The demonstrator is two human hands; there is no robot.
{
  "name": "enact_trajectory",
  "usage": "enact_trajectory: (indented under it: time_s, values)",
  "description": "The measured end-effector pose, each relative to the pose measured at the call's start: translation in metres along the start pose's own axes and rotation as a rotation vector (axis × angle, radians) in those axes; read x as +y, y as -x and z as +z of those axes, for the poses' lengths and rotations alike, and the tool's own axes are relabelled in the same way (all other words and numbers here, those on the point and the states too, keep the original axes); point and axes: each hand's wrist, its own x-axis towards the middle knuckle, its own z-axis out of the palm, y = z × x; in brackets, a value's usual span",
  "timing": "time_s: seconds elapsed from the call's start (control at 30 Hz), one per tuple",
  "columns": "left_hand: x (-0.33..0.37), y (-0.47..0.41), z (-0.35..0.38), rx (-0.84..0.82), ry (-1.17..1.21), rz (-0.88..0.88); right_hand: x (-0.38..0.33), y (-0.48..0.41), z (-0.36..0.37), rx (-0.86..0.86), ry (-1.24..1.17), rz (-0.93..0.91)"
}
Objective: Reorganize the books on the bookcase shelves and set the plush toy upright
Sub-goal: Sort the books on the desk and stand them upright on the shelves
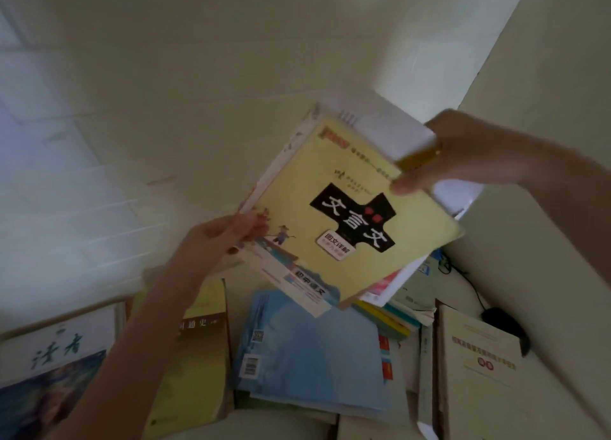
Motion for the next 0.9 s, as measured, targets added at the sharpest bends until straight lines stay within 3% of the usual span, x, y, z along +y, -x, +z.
enact_trajectory:
  time_s: [0.13, 0.17, 0.27, 0.33, 0.5, 0.63, 0.7, 0.77, 0.9]
  values:
    - [0.003, 0.004, 0.003, 0.267, -0.262, 0.39, -0.016, -0.016, -0.022, -0.174, -0.018, 0.037]
    - [0.007, 0.002, 0.001, 0.233, -0.292, 0.44, -0.017, -0.018, -0.02, -0.222, -0.005, 0.038]
    - [0.005, -0.001, 0.006, -0.252, -0.068, 0.192, -0.017, -0.023, -0.003, -0.371, 0.032, 0.019]
    - [-0.012, 0.004, 0.025, -0.383, 0.135, 0.024, -0.01, -0.027, 0.009, -0.434, -0.009, 0.036]
    - [-0.062, 0.012, 0.061, -0.223, 0.384, -0.099, 0.047, -0.046, 0.04, -0.473, -0.255, 0.211]
    - [-0.105, 0.005, 0.073, -0.261, 0.379, -0.269, 0.131, -0.042, 0.091, -0.468, -0.727, 0.424]
    - [-0.125, 0.004, 0.079, -0.253, 0.377, -0.342, 0.168, -0.026, 0.135, -0.354, -1.042, 0.526]
    - [-0.145, 0.006, 0.082, -0.211, 0.37, -0.391, 0.188, -0.006, 0.183, -0.234, -1.204, 0.624]
    - [-0.172, 0.008, 0.084, -0.142, 0.4, -0.444, 0.192, 0.01, 0.225, -0.054, -1.212, 0.687]
